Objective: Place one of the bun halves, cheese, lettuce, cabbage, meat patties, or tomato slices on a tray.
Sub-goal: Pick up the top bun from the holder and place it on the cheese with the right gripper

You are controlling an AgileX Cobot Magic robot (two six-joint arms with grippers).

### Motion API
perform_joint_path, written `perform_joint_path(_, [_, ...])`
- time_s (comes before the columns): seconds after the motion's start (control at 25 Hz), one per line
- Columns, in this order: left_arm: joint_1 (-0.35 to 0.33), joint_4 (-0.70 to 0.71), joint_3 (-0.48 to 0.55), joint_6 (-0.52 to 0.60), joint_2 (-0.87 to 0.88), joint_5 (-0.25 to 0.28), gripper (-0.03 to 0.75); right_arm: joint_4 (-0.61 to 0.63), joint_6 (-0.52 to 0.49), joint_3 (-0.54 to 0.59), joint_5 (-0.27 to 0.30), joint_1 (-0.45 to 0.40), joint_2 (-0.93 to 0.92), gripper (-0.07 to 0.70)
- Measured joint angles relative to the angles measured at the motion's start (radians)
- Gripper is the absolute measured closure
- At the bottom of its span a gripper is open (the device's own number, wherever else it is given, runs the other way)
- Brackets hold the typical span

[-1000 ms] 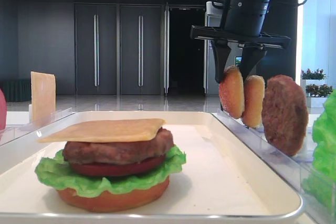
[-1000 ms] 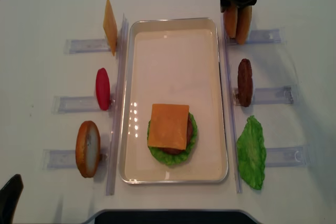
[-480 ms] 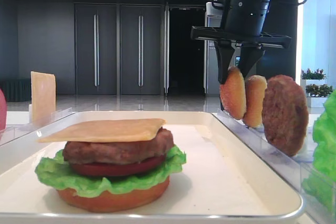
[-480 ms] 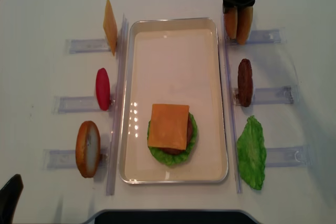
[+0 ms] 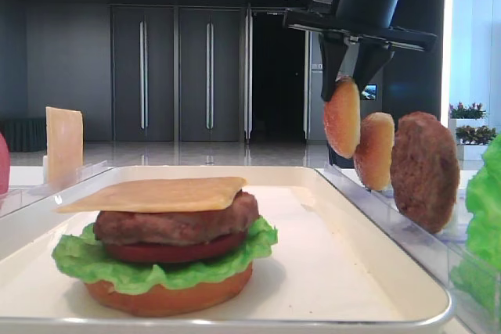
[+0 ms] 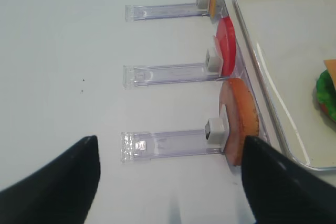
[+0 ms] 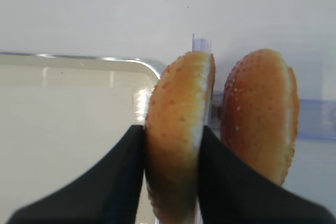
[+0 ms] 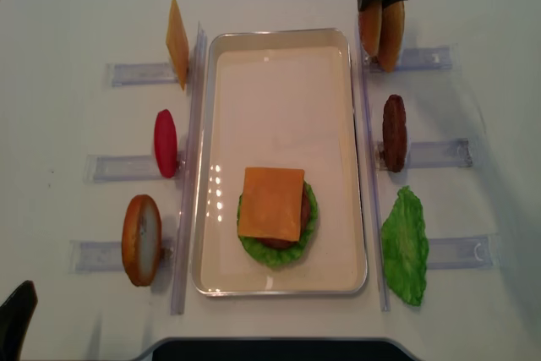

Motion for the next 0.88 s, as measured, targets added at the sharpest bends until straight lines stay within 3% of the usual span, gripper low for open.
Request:
perform_joint_path(0.24, [0.0,0.0,0.0,0.0,0.0,0.0,0.073,0.054,0.0,0.0,0.055,0.0,-0.038,0.391])
perform_joint_path(0.6, [0.0,0.0,0.0,0.001,0.0,0.0,0.073,0.121,-0.042,0.0,0.206,-0.001,-0.148,0.391])
perform_joint_path(0.88, [0.0,0.0,0.0,0.001,0.0,0.0,0.073,0.223,-0.107,0.0,0.236,0.013,-0.25,0.391])
